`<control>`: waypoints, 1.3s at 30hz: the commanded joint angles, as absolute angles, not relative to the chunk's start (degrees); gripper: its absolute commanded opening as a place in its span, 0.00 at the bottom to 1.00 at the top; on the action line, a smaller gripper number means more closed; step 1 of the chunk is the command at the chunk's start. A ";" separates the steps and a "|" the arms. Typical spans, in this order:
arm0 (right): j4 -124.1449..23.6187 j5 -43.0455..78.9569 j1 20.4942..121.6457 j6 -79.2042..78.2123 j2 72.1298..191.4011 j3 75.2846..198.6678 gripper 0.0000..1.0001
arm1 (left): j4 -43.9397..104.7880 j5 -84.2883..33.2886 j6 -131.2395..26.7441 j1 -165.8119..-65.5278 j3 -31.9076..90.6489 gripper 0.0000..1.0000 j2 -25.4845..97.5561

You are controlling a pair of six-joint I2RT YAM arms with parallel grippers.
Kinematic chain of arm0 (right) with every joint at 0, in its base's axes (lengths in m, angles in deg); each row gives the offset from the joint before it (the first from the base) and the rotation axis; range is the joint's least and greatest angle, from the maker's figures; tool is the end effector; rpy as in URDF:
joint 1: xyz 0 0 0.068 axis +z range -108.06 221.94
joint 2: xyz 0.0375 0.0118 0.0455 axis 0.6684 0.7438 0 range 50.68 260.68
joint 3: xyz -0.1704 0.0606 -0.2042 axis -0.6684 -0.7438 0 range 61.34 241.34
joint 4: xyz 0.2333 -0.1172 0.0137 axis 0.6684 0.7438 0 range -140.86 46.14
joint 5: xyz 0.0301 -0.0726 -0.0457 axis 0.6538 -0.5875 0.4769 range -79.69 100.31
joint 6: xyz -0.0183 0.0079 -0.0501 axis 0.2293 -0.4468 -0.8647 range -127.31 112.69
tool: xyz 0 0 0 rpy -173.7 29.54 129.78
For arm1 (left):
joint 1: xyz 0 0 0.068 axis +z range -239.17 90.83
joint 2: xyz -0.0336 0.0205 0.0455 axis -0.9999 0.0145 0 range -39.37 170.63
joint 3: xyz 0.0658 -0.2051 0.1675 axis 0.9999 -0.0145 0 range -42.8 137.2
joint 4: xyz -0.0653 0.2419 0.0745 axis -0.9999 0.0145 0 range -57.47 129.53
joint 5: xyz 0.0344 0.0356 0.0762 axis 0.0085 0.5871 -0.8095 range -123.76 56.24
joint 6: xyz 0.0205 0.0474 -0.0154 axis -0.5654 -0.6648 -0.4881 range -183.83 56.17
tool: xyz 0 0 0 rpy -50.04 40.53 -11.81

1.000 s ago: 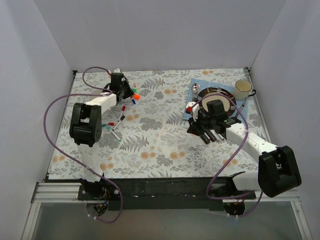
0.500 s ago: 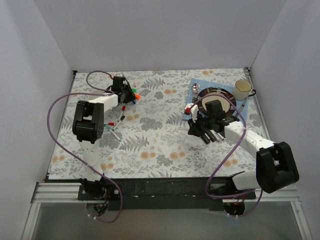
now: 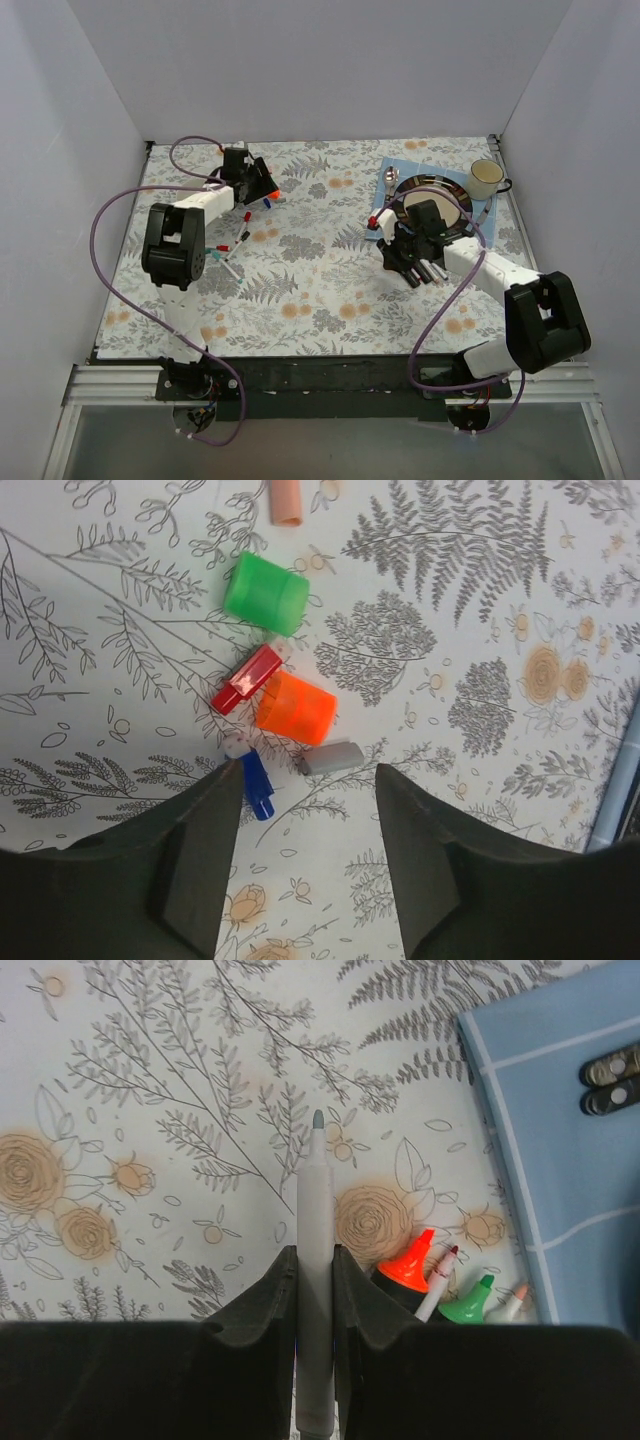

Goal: Open the pen caps

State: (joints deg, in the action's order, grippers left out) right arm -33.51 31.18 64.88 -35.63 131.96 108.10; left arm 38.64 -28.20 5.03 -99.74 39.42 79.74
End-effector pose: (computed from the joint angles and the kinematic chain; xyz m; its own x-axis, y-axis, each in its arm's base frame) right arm 0.2549 0.1215 0.2007 -0.3689 -0.6374 -0.6765 -0.8425 0.5368 -0.0463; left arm 0.4519 -0.0878 0.1705 -0.4771 -0.8553 -0.2021 -0.5344 0.4649 -0.7059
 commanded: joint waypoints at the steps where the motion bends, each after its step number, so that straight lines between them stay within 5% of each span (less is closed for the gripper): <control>1: -31.35 21.93 64.18 -34.82 132.25 110.39 0.01 | 37.19 -25.51 1.48 -99.45 37.81 0.59 67.10; 11: -30.20 21.30 53.82 -34.38 129.61 106.61 0.01 | 27.96 -21.89 1.56 -99.37 13.22 0.98 42.40; 14: -29.76 21.30 53.46 -34.38 130.57 106.52 0.01 | 29.45 -22.07 1.65 -99.10 9.25 0.98 38.25; 21: -29.50 20.86 53.46 -34.29 131.81 106.78 0.21 | 35.50 -20.66 1.65 -98.93 5.29 0.98 30.95; 30: -28.53 22.53 53.46 -34.38 131.99 107.22 0.34 | 38.85 -20.14 1.30 -98.84 2.20 0.98 27.60; 39: -28.36 23.23 53.46 -34.56 131.37 107.40 0.35 | 43.51 -21.63 -4.23 -98.93 2.90 0.98 28.30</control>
State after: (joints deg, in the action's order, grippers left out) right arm -29.01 22.02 53.58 -34.51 131.70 106.82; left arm 40.23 -21.07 -0.43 -99.08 2.52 29.38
